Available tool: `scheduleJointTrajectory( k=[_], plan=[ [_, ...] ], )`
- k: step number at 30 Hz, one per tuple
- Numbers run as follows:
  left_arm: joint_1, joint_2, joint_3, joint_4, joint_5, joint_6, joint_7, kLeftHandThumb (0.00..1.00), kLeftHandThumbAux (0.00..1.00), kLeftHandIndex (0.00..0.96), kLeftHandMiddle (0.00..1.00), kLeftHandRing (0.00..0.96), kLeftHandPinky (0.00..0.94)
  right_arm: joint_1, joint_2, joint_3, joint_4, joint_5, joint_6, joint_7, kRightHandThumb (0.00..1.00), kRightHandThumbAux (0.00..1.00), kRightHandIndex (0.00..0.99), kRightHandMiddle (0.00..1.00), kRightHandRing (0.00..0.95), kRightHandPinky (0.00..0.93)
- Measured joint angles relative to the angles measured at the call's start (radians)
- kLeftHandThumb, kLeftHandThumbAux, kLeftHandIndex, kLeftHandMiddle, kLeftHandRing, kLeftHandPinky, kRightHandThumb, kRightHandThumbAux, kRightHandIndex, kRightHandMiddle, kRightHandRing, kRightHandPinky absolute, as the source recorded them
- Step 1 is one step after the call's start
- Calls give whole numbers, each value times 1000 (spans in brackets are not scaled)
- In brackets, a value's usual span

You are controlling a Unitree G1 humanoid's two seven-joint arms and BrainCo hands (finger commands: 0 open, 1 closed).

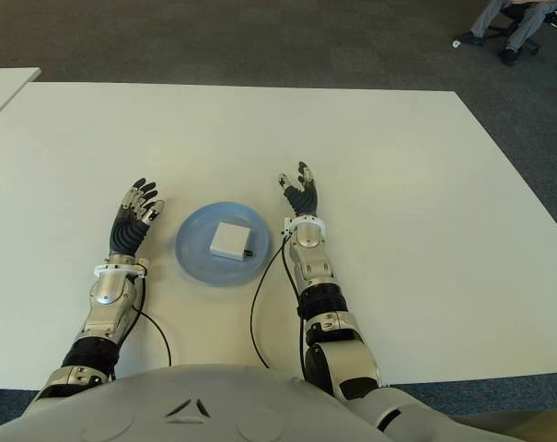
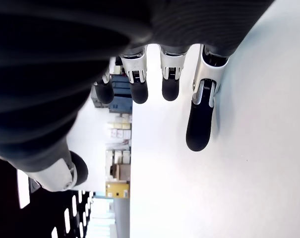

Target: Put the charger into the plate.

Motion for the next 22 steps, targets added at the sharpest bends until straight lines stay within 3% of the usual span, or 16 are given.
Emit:
scheduleJointTrajectory(
  k=[13, 22],
  plan=[
    [-5, 4, 13, -2, -4, 23, -7, 0, 524, 49, 130, 128, 117, 8, -2, 19, 12, 0, -42, 34, 0, 582, 0, 0, 0, 0],
    [-51, 13, 35, 35, -17, 44, -12, 0, 540, 53, 133, 129, 126, 44, -8, 26, -15, 3, -71, 73, 0, 600, 0, 0, 0, 0]
  ],
)
